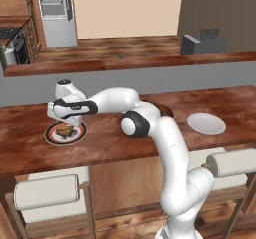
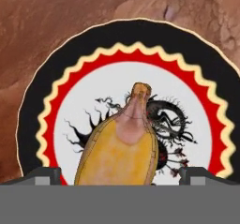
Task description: Pick the chicken drumstick and potato from their plates and place them in the bowl. Then put the bowl in the fridge.
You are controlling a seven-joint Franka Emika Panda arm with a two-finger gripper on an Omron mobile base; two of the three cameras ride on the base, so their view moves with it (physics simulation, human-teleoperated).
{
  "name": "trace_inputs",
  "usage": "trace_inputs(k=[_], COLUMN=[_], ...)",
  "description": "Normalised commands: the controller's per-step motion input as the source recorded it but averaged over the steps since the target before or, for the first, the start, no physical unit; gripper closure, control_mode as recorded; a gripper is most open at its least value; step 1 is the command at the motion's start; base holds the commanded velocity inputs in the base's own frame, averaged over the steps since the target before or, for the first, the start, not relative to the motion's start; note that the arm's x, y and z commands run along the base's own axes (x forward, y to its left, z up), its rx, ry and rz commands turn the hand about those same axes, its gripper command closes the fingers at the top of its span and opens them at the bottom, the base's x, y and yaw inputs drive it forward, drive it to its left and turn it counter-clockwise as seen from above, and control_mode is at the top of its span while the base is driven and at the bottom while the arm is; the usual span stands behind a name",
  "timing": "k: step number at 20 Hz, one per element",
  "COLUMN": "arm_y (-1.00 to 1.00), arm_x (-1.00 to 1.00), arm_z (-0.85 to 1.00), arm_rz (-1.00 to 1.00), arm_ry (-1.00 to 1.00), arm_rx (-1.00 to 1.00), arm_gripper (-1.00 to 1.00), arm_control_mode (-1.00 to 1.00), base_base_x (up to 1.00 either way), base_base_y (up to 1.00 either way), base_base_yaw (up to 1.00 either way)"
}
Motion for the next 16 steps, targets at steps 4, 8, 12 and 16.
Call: trace_inputs(k=[4,8,12,16], arm_y=[0.12,0.14,0.15,0.14], arm_x=[0.04,-0.04,-0.01,0.00], arm_z=[-0.12,-0.05,-0.05,-0.12], arm_rz=[-0.02,-0.01,-0.01,-0.01], arm_ry=[0.07,0.12,0.08,0.07], arm_rx=[0.00,0.00,0.00,-0.01], arm_gripper=[-1.00,-1.00,-1.00,-1.00], arm_control_mode=[-1.00,-1.00,-1.00,-1.00], base_base_x=[0.00,0.00,0.00,0.00], base_base_y=[0.00,0.00,0.00,0.00], base_base_yaw=[0.00,0.00,0.00,0.00])
